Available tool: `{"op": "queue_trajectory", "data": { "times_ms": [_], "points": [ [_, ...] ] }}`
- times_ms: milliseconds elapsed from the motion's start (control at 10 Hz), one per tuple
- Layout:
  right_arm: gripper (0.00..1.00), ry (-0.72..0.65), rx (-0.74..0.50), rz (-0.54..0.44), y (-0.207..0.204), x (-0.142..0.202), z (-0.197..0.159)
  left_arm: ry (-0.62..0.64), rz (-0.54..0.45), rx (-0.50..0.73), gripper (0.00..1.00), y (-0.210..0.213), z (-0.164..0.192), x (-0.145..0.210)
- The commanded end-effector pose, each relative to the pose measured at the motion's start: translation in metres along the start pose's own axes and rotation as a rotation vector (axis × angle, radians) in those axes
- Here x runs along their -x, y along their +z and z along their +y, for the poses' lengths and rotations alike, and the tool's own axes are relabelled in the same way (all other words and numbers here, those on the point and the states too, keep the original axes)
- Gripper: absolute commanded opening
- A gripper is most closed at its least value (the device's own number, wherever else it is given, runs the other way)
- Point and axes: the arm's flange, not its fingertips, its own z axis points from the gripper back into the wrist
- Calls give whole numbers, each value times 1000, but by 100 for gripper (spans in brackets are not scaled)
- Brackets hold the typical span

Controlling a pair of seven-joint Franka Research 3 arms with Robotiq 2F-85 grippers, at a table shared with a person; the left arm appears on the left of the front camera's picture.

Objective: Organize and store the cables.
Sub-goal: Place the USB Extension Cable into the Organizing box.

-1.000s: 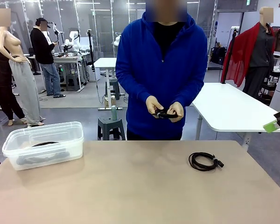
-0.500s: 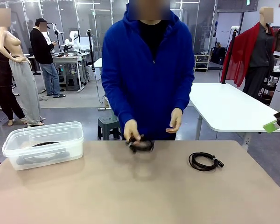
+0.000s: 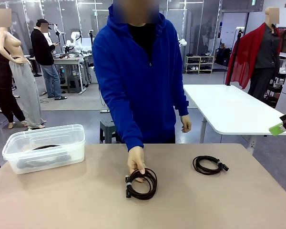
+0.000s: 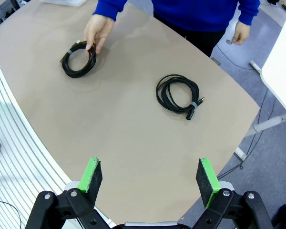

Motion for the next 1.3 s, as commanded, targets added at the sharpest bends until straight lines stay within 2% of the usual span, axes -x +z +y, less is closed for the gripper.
{"op": "queue_trajectory", "data": {
  "times_ms": [0,1000,1200],
  "points": [
    [100,3,-5,-4,0,2,-1,-2,9,-2,100,0,0,1],
    [100,3,-5,-4,0,2,-1,0,0,0,100,0,0,0],
    [100,3,-5,-4,0,2,-1,-32,-4,31,100,-14,3,-29]
  ]
}}
